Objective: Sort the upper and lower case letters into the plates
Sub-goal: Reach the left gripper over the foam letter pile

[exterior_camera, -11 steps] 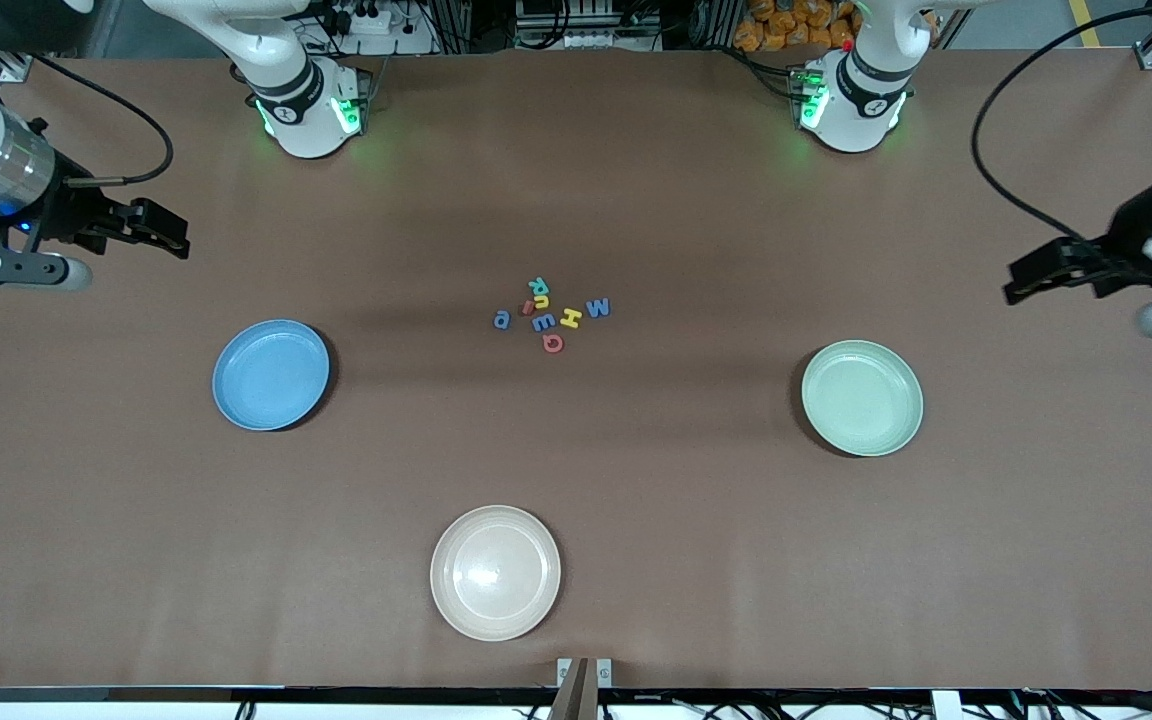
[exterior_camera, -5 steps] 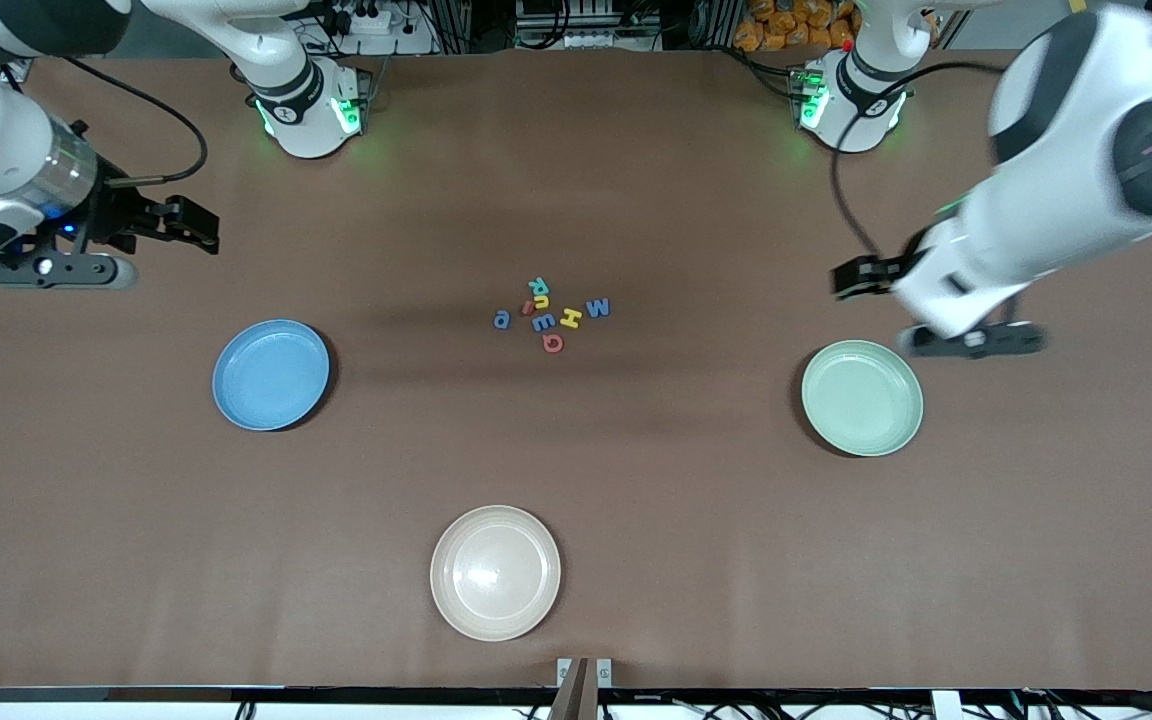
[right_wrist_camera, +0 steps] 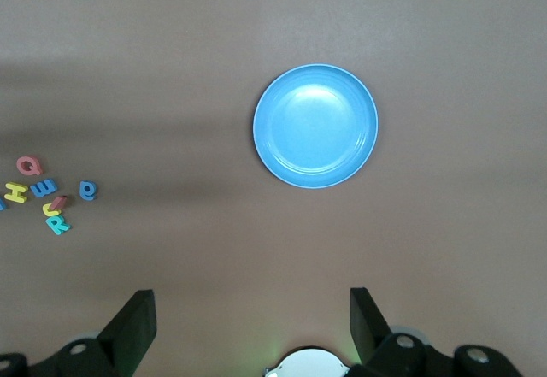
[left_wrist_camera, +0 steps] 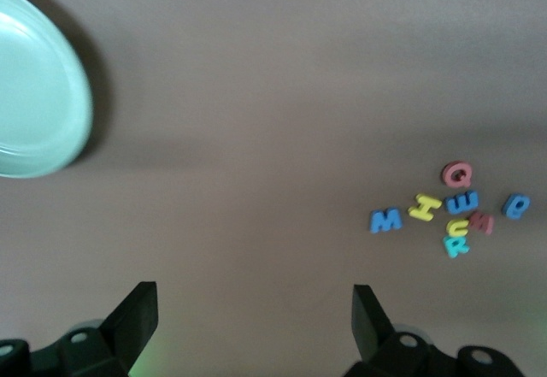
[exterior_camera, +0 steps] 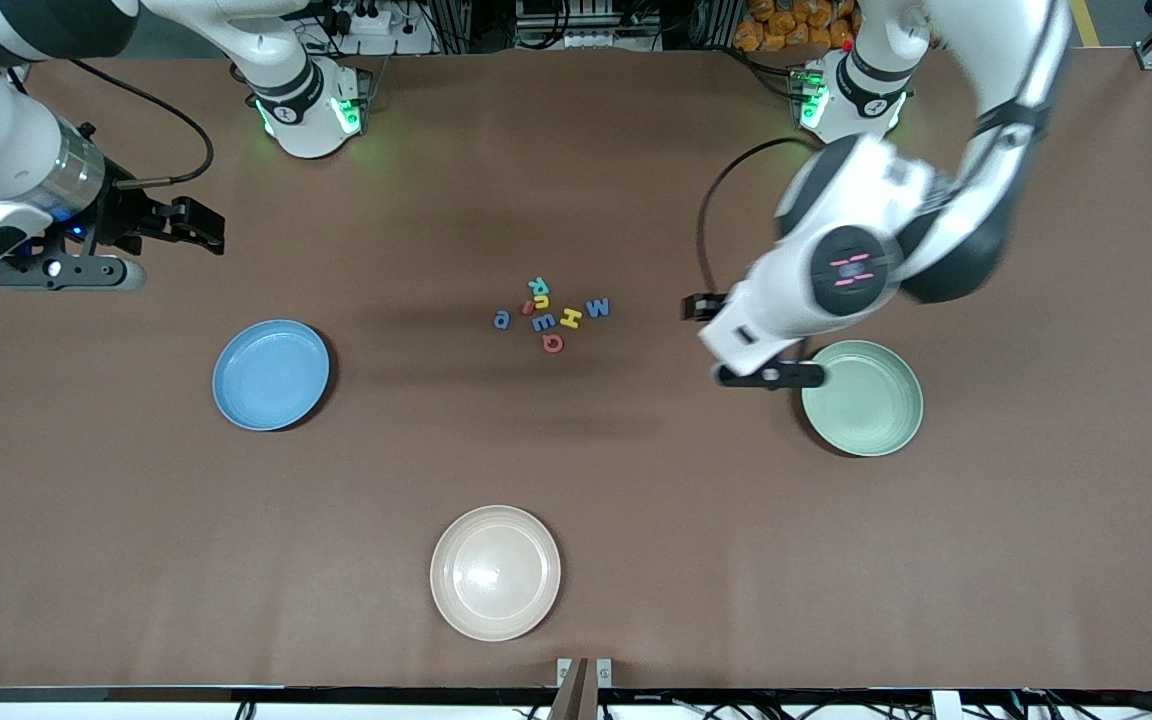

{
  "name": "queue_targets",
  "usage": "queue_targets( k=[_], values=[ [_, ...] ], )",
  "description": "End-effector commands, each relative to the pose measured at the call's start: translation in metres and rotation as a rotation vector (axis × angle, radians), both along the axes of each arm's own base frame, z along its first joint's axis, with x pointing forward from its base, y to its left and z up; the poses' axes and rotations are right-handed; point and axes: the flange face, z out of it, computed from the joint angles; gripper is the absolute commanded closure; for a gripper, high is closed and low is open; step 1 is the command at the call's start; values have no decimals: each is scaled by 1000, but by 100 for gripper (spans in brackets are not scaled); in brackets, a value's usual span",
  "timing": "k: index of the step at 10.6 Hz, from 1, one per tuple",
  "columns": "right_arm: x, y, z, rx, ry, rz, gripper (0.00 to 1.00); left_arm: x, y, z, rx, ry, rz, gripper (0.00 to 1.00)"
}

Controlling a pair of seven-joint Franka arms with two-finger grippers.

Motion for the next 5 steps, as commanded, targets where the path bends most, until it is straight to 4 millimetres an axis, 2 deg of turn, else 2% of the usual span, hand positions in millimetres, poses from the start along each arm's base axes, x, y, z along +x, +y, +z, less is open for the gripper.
queue_targets(
  k=[1,4,5],
  values=[
    [1,0,1,15,10,-10,0,-11,-42,-38,24,13,63,0],
    [1,0,1,14,10,-10,0,-45,-94,-82,74,36,134,0],
    [1,-1,1,14,10,-9,0,-42,-98,-92,60,26,142,0]
  ],
)
